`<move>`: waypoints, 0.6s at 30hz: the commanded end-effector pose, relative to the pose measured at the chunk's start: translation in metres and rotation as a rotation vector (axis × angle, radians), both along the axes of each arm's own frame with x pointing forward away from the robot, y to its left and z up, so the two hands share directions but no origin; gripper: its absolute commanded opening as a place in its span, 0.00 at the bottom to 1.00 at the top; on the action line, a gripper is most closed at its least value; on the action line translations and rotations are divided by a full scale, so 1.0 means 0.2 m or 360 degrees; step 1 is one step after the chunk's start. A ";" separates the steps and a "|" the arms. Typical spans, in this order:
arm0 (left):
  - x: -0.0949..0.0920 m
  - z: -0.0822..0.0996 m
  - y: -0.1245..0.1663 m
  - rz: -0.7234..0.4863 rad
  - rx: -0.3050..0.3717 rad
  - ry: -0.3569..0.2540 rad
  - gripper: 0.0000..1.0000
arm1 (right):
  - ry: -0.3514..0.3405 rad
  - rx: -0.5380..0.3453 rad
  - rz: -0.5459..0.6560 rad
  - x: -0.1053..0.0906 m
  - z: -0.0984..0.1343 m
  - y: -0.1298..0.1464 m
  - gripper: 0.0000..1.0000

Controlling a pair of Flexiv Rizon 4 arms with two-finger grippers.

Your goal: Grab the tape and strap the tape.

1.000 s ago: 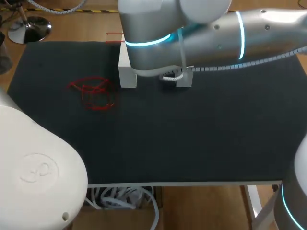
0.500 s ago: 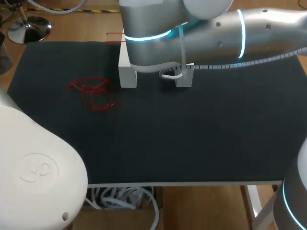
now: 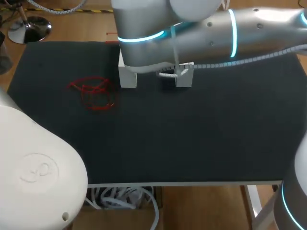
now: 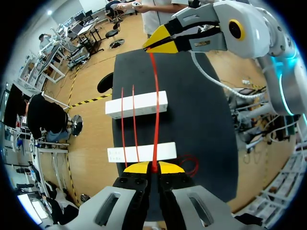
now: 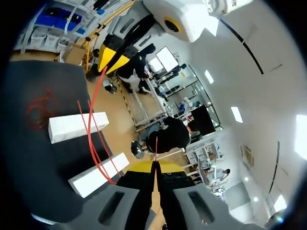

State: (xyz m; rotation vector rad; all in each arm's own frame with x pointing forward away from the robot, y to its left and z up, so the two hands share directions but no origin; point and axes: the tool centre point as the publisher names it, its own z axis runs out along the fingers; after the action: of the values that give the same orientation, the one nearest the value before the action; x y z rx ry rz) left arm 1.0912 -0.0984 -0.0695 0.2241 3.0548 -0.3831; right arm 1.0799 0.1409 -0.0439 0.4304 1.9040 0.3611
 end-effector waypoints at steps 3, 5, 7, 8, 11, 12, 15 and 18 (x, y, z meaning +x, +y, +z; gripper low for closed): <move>0.00 0.01 0.00 0.0001 0.0006 0.0003 0.00 | 0.0062 -0.0206 -0.0175 0.07 0.01 0.10 0.00; 0.00 0.01 0.00 0.0001 0.0006 0.0003 0.00 | 0.0036 -0.0275 -0.0191 0.07 0.01 0.13 0.00; 0.00 0.01 0.00 0.0001 0.0006 0.0003 0.00 | 0.0032 -0.0314 -0.0190 0.07 0.01 0.14 0.00; 0.00 0.01 0.00 0.0001 0.0006 0.0003 0.00 | 0.0030 -0.0336 -0.0196 0.07 0.01 0.15 0.00; 0.00 0.01 0.00 0.0001 0.0006 0.0003 0.00 | 0.0026 -0.0370 -0.0201 0.08 0.02 0.18 0.00; 0.00 0.01 0.00 0.0001 0.0006 0.0003 0.00 | 0.0015 -0.0400 -0.0203 0.08 0.02 0.20 0.00; 0.00 0.01 0.00 0.0001 0.0006 0.0003 0.00 | -0.0013 -0.0485 -0.0213 0.07 0.03 0.23 0.00; 0.00 0.01 0.00 0.0001 0.0006 0.0003 0.00 | -0.0009 -0.0552 -0.0203 0.06 0.02 0.26 0.00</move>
State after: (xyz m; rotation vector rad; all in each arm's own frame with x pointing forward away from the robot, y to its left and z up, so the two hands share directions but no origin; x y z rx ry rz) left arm 1.0912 -0.0985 -0.0694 0.2243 3.0551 -0.3829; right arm 1.0930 0.1840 -0.0384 0.2417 1.8705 0.0646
